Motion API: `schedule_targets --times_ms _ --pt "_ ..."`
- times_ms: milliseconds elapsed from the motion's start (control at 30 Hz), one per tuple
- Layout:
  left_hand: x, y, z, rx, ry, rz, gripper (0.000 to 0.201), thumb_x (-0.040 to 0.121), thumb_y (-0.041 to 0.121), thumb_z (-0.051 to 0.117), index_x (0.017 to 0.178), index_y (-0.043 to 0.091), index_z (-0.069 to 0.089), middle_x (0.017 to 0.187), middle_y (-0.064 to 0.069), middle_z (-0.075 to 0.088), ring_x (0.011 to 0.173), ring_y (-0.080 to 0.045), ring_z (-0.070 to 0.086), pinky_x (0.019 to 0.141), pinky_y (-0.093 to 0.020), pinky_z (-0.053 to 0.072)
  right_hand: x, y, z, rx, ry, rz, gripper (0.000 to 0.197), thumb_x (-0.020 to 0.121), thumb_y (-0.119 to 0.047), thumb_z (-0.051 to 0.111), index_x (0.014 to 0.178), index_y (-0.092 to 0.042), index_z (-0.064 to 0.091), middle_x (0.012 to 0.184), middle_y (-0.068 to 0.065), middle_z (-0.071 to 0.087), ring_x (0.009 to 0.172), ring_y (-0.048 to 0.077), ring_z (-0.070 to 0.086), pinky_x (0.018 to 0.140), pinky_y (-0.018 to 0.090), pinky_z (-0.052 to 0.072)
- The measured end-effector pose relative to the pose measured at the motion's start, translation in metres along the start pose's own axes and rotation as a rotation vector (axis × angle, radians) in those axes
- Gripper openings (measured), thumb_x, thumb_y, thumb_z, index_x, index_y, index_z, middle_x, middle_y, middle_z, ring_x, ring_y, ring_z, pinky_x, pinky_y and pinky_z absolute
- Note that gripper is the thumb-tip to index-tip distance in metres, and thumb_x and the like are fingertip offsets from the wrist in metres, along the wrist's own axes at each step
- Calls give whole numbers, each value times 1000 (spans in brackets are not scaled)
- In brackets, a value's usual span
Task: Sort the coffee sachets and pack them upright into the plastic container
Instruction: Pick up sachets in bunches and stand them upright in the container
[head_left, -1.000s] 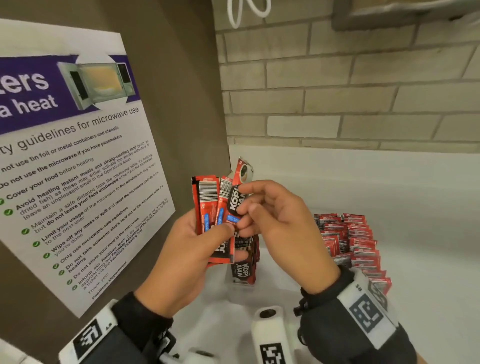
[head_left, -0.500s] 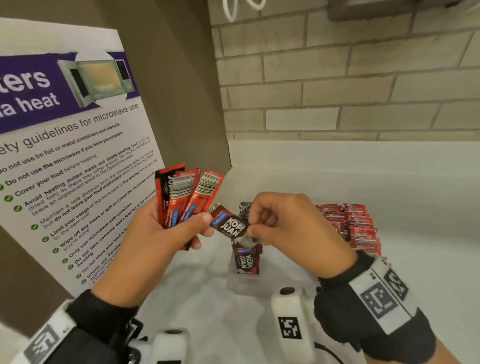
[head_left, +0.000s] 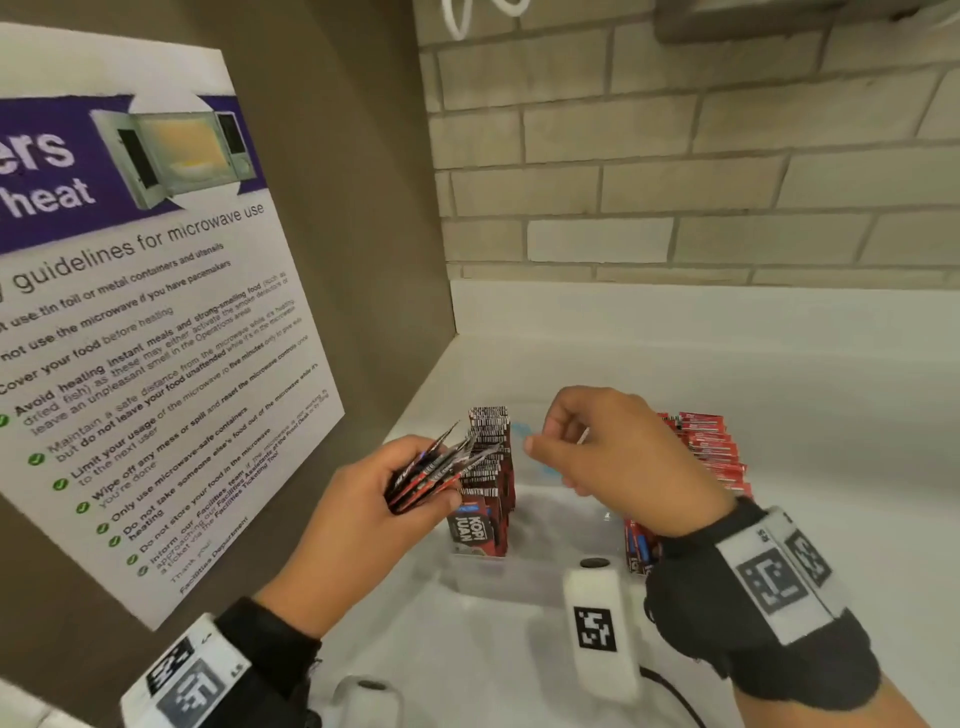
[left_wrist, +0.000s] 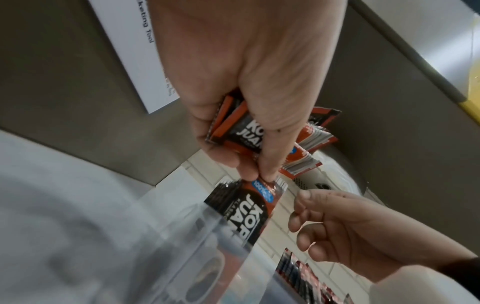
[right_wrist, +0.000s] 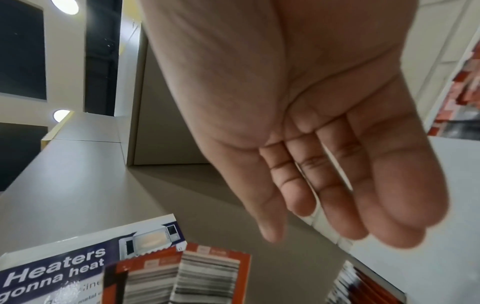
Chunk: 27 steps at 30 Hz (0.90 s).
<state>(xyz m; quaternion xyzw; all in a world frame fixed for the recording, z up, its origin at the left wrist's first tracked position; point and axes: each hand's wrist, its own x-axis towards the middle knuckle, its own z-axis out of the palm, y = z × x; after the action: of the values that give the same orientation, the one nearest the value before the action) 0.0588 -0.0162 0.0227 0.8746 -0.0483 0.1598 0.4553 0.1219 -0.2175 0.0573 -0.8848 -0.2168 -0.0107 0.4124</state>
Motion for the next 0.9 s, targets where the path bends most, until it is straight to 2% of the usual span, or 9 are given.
schedule_targets --times_ms 133,200,333,467,600,667,733,800,900 --pt "0 -7 8 -16 -13 -48 26 75 5 77 81 28 67 76 9 69 67 -7 64 62 -14 45 0 4 14 16 -213 90 39 75 -33 75 96 -14 48 86 3 61 62 12 53 63 32 47" --pt "0 -8 10 -39 -1 -72 26 74 5 78 85 25 67 79 10 70 70 -6 65 63 -13 47 -1 5 24 38 -293 116 51 71 -35 79 100 -16 42 83 -2 56 63 8 51 59 27 44" --pt "-1 -7 10 -131 32 -126 32 71 5 80 91 25 67 86 9 73 76 -7 68 67 -15 50 -2 6 37 90 -345 112 60 69 -29 81 104 -16 34 79 -8 51 63 3 50 58 23 43" --pt "-5 -2 8 -323 73 -168 44 69 3 79 98 31 62 82 15 73 65 4 63 59 -12 48 -2 5 37 94 -355 97 63 69 -26 81 105 -16 30 76 -9 50 59 0 48 52 16 39" --pt "-6 -3 3 -506 108 -208 49 56 38 87 92 14 65 73 1 69 57 -9 60 49 -18 46 -2 1 31 92 -355 93 64 68 -28 82 104 -16 31 77 -9 48 62 2 49 57 22 44" --pt "-4 -3 1 -615 113 -243 57 50 45 80 90 8 63 66 -2 61 53 -9 53 45 -18 42 -3 -2 24 94 -343 72 62 68 -29 82 103 -17 32 79 -7 49 61 2 46 56 18 41" --pt "-2 0 -2 -802 76 -276 61 45 49 87 87 10 64 73 -4 55 52 -8 46 42 -18 37 -5 -6 16 58 -310 33 60 68 -32 81 101 -18 32 84 -3 50 59 2 42 51 13 35" --pt "1 4 -7 -1019 14 -289 55 45 42 90 85 14 65 81 -5 57 53 -9 43 41 -18 34 -6 -9 11 41 -267 -5 59 68 -35 81 100 -20 34 90 -1 51 59 4 40 51 16 32" --pt "3 11 -13 -1182 -42 -333 56 38 20 88 87 7 64 85 -8 59 55 -12 47 42 -22 37 -7 -11 8 61 -212 -41 54 68 -38 80 100 -22 38 95 -5 49 66 3 42 57 18 34"
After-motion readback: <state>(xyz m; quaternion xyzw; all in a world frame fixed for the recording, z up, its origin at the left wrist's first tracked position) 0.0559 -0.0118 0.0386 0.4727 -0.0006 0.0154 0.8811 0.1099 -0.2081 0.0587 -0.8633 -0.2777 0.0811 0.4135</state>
